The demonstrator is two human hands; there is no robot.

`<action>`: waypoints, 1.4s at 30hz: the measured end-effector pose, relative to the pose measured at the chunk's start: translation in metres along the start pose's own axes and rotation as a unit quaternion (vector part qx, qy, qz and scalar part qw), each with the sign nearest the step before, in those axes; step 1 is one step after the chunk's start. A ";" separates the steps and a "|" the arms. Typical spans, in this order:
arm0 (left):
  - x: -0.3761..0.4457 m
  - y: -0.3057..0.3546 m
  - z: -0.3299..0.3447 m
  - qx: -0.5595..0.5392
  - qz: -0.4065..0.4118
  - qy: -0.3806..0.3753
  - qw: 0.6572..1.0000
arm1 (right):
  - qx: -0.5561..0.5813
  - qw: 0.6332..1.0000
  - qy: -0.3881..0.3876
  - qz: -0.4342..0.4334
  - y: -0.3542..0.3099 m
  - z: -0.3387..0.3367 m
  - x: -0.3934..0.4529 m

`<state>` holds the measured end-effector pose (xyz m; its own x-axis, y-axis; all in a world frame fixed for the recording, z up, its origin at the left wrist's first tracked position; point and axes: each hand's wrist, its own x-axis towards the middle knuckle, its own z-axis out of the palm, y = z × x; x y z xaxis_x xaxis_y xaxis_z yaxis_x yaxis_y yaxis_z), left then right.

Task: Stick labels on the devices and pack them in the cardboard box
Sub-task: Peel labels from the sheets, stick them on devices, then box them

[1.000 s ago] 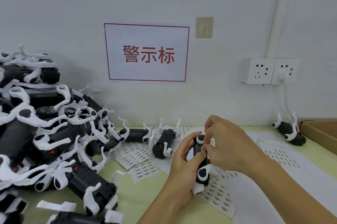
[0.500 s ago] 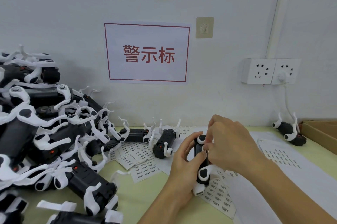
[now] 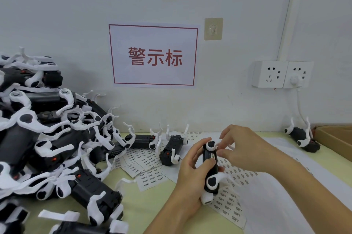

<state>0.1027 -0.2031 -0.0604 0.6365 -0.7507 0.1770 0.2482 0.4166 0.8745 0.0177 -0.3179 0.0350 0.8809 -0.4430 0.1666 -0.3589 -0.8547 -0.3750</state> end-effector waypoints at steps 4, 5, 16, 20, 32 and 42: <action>0.000 0.001 -0.002 -0.010 -0.003 -0.011 1.000 | 0.049 0.998 -0.023 0.019 -0.002 0.004 0.001; 0.001 0.000 -0.002 -0.012 -0.002 -0.012 1.000 | 0.062 0.998 -0.020 0.024 -0.003 0.005 0.001; 0.000 0.001 -0.002 -0.017 0.007 -0.017 1.000 | 0.088 0.993 0.006 0.073 -0.008 0.007 0.001; -0.001 0.001 -0.002 -0.020 0.002 -0.017 1.000 | 0.111 0.991 -0.014 0.074 -0.005 0.004 0.001; -0.005 0.007 0.000 0.001 0.002 -0.016 1.000 | 0.180 0.972 0.010 0.149 -0.012 0.007 -0.001; -0.004 0.007 0.001 -0.006 -0.017 -0.005 1.000 | 0.237 0.959 -0.004 0.153 -0.004 0.008 0.001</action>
<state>0.1014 -0.1977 -0.0541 0.6205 -0.7693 0.1522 0.2783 0.3975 0.8744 0.0226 -0.3126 0.0299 0.7593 -0.6503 -0.0232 -0.4216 -0.4645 -0.7787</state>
